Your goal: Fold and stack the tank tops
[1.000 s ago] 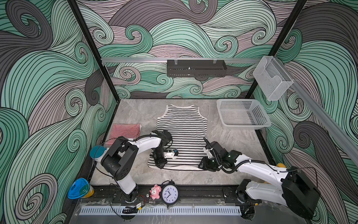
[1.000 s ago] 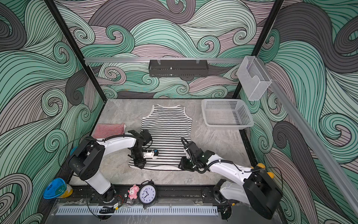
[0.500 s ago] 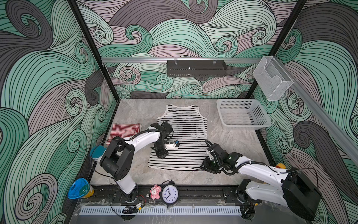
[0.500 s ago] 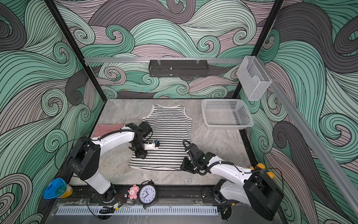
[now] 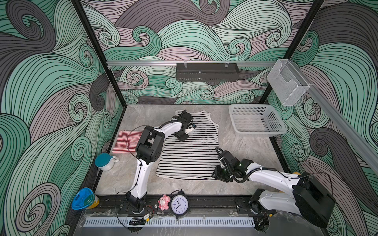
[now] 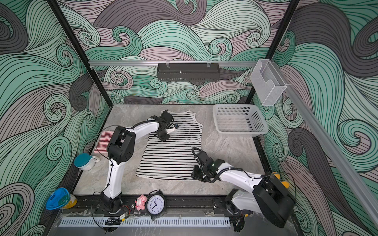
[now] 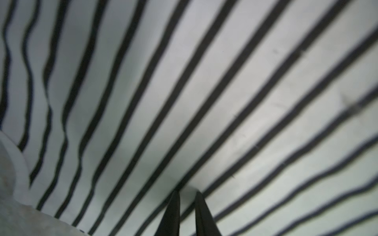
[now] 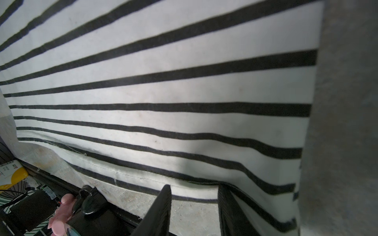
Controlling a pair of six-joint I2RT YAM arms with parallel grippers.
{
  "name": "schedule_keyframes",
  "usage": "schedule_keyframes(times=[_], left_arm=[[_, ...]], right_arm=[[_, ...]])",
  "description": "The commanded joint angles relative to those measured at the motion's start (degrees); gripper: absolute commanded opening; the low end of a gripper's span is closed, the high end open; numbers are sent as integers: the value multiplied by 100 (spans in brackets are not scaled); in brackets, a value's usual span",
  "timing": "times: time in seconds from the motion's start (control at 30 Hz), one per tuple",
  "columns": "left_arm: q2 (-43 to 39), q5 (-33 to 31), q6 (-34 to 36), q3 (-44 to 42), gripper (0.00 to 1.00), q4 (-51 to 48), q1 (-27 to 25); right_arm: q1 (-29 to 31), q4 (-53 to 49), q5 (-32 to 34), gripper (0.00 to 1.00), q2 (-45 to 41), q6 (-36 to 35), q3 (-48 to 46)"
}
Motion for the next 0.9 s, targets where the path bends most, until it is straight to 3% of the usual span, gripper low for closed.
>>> schedule_keyframes(times=[0.0, 0.33, 0.57, 0.73, 0.87], left_arm=[[350, -492, -169, 555, 18, -333, 121], [-10, -355, -390, -220, 18, -519, 153], [-805, -309, -592, -1437, 18, -268, 134], [-1343, -77, -834, -1859, 19, -465, 93], [-1666, -194, -890, -1825, 20, -421, 90]], right_arm=[[-259, -619, 419, 41, 4, -99, -51], [-1716, -1115, 196, 42, -25, -887, 241], [-2842, -1113, -21, 42, 1562, -1624, 1171], [-3029, -1168, 33, 43, 2383, -1977, 2095], [-2994, -1452, 222, 43, 2133, -2071, 2513]])
